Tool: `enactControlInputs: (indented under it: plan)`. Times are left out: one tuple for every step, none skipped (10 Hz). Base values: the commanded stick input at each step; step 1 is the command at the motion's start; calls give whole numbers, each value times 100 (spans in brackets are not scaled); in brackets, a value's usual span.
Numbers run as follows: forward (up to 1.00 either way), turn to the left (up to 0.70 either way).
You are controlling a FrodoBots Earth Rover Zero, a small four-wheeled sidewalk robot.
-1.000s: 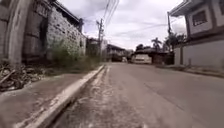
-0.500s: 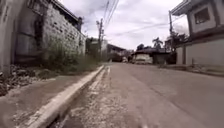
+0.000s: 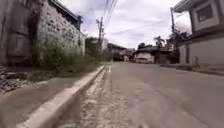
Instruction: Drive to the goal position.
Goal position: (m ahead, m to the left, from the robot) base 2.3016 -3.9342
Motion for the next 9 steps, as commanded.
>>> enactControlInputs:
  plan:
    - [70, 0]
    - [70, 0]
    - [70, 0]
    - [70, 0]
    - [70, 0]
    - [70, 0]
    - [70, 0]
    - [70, 0]
    - [70, 0]
